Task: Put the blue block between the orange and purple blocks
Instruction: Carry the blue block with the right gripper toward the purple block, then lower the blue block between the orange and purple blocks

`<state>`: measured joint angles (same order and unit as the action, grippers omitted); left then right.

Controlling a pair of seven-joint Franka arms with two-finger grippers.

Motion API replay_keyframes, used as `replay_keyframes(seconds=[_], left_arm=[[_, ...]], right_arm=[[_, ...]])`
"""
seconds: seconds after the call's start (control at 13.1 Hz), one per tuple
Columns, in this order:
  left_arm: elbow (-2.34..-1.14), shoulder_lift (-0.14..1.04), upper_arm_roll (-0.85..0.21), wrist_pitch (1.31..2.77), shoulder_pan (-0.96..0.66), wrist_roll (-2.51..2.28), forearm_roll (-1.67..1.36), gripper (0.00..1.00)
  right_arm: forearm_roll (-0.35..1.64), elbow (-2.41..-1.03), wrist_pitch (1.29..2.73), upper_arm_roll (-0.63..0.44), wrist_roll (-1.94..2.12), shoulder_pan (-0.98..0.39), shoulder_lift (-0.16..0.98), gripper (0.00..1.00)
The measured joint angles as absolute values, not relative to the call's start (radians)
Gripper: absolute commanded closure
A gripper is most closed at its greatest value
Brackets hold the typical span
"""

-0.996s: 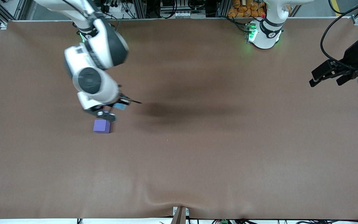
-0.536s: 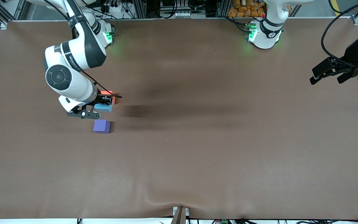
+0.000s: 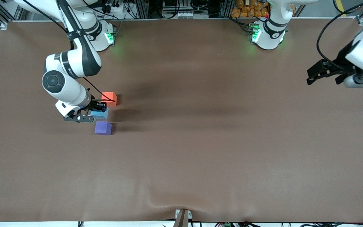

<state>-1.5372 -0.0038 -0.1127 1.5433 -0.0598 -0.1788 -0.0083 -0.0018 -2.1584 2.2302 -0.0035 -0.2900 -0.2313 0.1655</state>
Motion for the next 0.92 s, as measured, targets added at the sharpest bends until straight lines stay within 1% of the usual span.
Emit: replay_keyframes(seconds=[0.15, 0.38, 0.69, 0.92], left_arm=[[-1.537, -0.007, -0.132, 1.527, -0.06, -0.144, -0.001, 0.0], [-1.537, -0.011, -0.129, 1.525, -0.051, -0.091, 0.0, 0.0], [-1.542, -0.011, -0.119, 1.525, 0.018, 0.02, 0.0, 0.0], [-1.544, -0.011, -0.12, 1.525, 0.034, 0.03, -0.004, 0.0]], right_arm=[[-0.002, -2.169, 2.249, -0.003, -0.29, -0.231, 0.165, 0.94], [-0.002, -2.211, 2.299, -0.003, -0.289, -0.232, 0.166, 0.92], [-0.002, -2.243, 2.336, -0.002, -0.288, -0.233, 0.167, 0.92], [-0.002, -2.264, 2.365, -0.002, -0.288, -0.233, 0.172, 0.92]])
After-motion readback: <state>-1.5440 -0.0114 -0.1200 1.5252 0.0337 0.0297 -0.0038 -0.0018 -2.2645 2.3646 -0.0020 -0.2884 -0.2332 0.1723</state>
